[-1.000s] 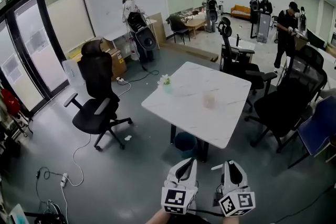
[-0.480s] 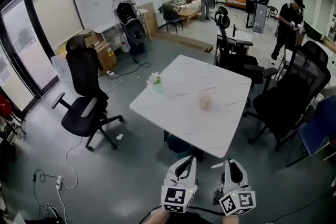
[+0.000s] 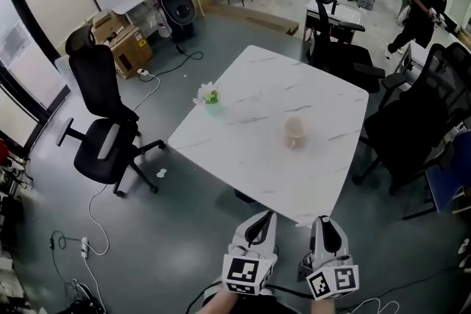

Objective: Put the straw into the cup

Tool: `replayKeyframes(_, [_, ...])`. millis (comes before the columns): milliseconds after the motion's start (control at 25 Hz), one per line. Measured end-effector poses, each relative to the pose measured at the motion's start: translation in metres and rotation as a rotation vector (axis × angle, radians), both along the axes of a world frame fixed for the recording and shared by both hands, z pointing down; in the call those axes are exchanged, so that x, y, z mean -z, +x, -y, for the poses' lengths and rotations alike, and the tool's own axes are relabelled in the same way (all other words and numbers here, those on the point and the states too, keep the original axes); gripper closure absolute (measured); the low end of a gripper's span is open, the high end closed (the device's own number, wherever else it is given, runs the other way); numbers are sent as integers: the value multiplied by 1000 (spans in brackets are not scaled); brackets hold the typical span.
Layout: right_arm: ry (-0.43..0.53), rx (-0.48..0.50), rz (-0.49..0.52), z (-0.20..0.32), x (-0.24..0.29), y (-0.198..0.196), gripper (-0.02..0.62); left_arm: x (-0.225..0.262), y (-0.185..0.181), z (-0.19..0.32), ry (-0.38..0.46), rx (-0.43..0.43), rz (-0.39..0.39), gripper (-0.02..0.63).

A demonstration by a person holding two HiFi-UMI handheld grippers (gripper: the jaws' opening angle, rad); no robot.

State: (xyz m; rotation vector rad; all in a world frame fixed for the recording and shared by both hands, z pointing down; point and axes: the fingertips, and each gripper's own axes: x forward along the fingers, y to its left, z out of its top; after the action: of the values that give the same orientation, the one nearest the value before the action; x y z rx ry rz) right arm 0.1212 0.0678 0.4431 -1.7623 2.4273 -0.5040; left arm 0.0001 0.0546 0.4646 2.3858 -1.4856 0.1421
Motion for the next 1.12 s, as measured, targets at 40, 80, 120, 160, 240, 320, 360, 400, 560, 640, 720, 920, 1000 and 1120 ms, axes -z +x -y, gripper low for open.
replayKeyframes(40, [-10, -1, -1, 9, -3, -4, 555, -2, -3, 10, -6, -6, -2, 604])
replayKeyframes(80, [-17, -1, -4, 19, -4, -8, 555, -3, -5, 20, -12, -9, -1, 604])
replayKeyframes(120, [-20, 0, -9, 29, -4, -11, 555, -4, -9, 31, -15, -8, -1, 604])
replayKeyframes(160, [-21, 0, -13, 40, -3, -15, 555, -5, -12, 42, -17, -3, -2, 604])
replayKeyframes(240, [-21, -3, -23, 63, 2, -20, 555, -9, -19, 62, -25, -1, 0, 604])
replayKeyframes(320, [-15, -9, -32, 87, 9, -24, 555, -12, -23, 81, -36, -11, 2, 604])
replayKeyframes(360, [-11, -11, -37, 98, 13, -26, 555, -12, -25, 91, -40, -16, -1, 604])
replayKeyframes(400, [-8, -12, -42, 109, 16, -28, 555, -12, -26, 100, -43, -21, -2, 604])
replayKeyframes(560, [-15, -17, -58, 139, 21, -35, 555, -11, -27, 131, -49, -42, -17, 604])
replayKeyframes(640, [-17, -29, -59, 150, 21, -35, 555, -13, -28, 144, -50, -57, -2, 604])
replayKeyframes(720, [-23, -44, -55, 159, 19, -35, 555, -17, -29, 153, -58, -66, 9, 604])
replayKeyframes(920, [-40, -68, -40, 169, 11, -30, 555, -27, -26, 164, -77, -90, 26, 604])
replayKeyframes(1000, [-48, -82, -35, 170, 9, -25, 555, -28, -21, 167, -79, -105, 30, 604])
replayKeyframes(1120, [-68, -104, -21, 171, 0, -15, 555, -36, -15, 170, -94, -118, 36, 604])
